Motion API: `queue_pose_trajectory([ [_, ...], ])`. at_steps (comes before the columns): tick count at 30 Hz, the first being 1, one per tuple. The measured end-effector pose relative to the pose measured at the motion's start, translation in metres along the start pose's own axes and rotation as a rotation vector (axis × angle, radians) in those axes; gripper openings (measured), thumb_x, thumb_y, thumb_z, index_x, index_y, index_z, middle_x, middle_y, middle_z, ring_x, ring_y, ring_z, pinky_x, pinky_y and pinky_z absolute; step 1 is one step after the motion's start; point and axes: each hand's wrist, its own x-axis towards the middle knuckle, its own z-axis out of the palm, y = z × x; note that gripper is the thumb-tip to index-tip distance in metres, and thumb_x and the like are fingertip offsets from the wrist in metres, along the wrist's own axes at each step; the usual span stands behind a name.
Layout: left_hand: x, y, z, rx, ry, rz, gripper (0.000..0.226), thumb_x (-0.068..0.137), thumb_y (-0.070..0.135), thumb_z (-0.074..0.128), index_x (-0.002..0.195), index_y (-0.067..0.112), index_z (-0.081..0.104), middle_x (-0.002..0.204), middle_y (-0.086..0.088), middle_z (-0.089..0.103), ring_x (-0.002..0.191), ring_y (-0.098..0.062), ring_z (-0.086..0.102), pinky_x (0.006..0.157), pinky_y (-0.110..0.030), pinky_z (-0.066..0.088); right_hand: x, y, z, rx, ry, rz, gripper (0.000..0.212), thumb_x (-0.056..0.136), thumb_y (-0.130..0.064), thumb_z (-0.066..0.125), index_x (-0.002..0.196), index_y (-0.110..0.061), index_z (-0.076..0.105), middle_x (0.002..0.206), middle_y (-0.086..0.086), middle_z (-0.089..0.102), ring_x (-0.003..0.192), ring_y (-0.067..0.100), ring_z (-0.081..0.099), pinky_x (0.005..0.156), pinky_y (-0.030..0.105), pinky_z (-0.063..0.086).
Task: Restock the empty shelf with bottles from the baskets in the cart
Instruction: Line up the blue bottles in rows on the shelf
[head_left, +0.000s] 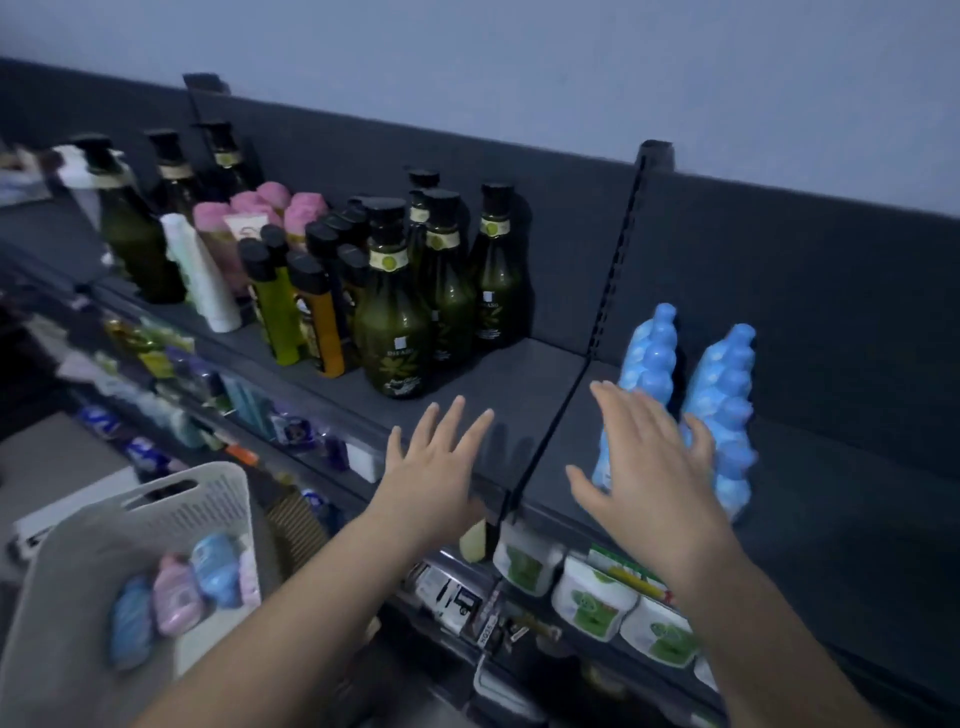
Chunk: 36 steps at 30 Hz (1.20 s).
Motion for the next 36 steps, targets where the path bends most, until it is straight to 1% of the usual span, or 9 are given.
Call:
queue_pose_trajectory([
  [2, -0.02, -0.022, 0.003, 0.009, -0.008, -0.077, 0.091, 0.09, 0.034, 0.053, 0.153, 0.037, -0.013, 0.162, 0.005, -0.02, 0.149, -0.024, -0.018, 0.119, -0.058, 0.0, 0.003, -0.026, 0.012, -0.019, -0.054, -0.102, 0.078, 0.095, -0.052, 0.045, 0.156, -0.026, 0.004, 0.163, -0.011, 0.009, 0.151, 0.013, 0.005, 0.118, 0.047, 0.0],
  [5, -0.049, -0.06, 0.005, 0.009, -0.002, -0.183, 0.09, 0.09, 0.035, 0.052, 0.154, 0.035, -0.011, 0.163, 0.004, -0.018, 0.15, -0.024, -0.015, 0.119, -0.058, 0.001, 0.008, -0.063, 0.032, -0.03, -0.137, -0.226, 0.081, 0.096, -0.052, 0.043, 0.156, -0.026, -0.004, 0.165, -0.01, 0.001, 0.152, 0.014, 0.0, 0.119, 0.047, 0.0],
  [9, -0.084, -0.115, 0.007, 0.005, 0.018, -0.323, 0.088, 0.092, 0.035, 0.052, 0.153, 0.038, -0.01, 0.163, 0.006, -0.016, 0.151, -0.023, -0.012, 0.119, -0.055, 0.001, 0.02, -0.116, 0.062, 0.004, -0.22, -0.356, 0.08, 0.098, -0.051, 0.041, 0.156, -0.025, -0.007, 0.165, -0.01, -0.002, 0.152, 0.014, -0.001, 0.12, 0.048, 0.001],
  [13, -0.122, -0.176, 0.017, -0.011, 0.071, -0.449, 0.087, 0.092, 0.04, 0.054, 0.154, 0.037, -0.007, 0.164, 0.006, -0.01, 0.151, -0.023, -0.004, 0.12, -0.053, 0.009, 0.028, -0.177, 0.089, 0.013, -0.281, -0.485, 0.085, 0.096, -0.051, 0.046, 0.156, -0.024, -0.007, 0.165, -0.009, -0.002, 0.152, 0.015, 0.0, 0.12, 0.047, 0.003],
  [18, -0.17, -0.255, 0.047, -0.158, 0.054, -0.613, 0.089, 0.089, 0.04, 0.058, 0.155, 0.034, -0.002, 0.164, 0.005, -0.006, 0.152, -0.022, 0.0, 0.122, -0.047, 0.01, 0.035, -0.253, 0.121, 0.055, -0.341, -0.596, 0.084, 0.096, -0.049, 0.048, 0.157, -0.024, -0.003, 0.165, -0.007, 0.003, 0.152, 0.014, 0.002, 0.122, 0.045, 0.002],
  [23, -0.189, -0.321, 0.071, -0.326, 0.073, -0.603, 0.085, 0.087, 0.027, 0.063, 0.156, 0.023, 0.013, 0.163, -0.006, 0.013, 0.151, -0.022, 0.009, 0.122, -0.032, 0.011, 0.038, -0.322, 0.167, 0.102, -0.446, -0.651, 0.08, 0.096, -0.044, 0.047, 0.157, -0.022, 0.002, 0.165, -0.006, 0.003, 0.152, 0.016, -0.001, 0.123, 0.041, 0.001],
  [28, -0.167, -0.368, 0.116, -0.459, -0.052, -0.649, 0.096, 0.082, 0.029, 0.064, 0.156, 0.019, 0.004, 0.162, -0.012, 0.011, 0.147, -0.031, 0.017, 0.119, -0.035, 0.021, 0.037, -0.366, 0.233, 0.146, -0.483, -0.644, 0.074, 0.094, -0.043, 0.05, 0.155, -0.022, 0.013, 0.162, -0.006, 0.017, 0.15, 0.016, 0.009, 0.124, 0.035, 0.007],
  [32, -0.143, -0.393, 0.159, -0.554, -0.217, -0.755, 0.098, 0.085, 0.027, 0.065, 0.156, 0.018, -0.002, 0.161, -0.021, -0.004, 0.149, -0.037, 0.006, 0.12, -0.04, 0.018, 0.037, -0.387, 0.291, 0.123, -0.668, -0.61, 0.081, 0.094, -0.039, 0.051, 0.157, -0.02, 0.006, 0.165, -0.004, 0.004, 0.152, 0.017, -0.002, 0.124, 0.033, 0.004],
  [36, -0.12, -0.413, 0.195, -0.589, -0.25, -0.863, 0.087, 0.091, 0.034, 0.055, 0.156, 0.018, -0.001, 0.161, -0.02, -0.005, 0.148, -0.039, 0.004, 0.12, -0.047, 0.016, 0.034, -0.407, 0.342, 0.036, -0.839, -0.607, 0.082, 0.094, -0.035, 0.05, 0.158, -0.02, 0.001, 0.166, -0.001, 0.005, 0.152, 0.023, 0.005, 0.122, 0.037, 0.002],
])
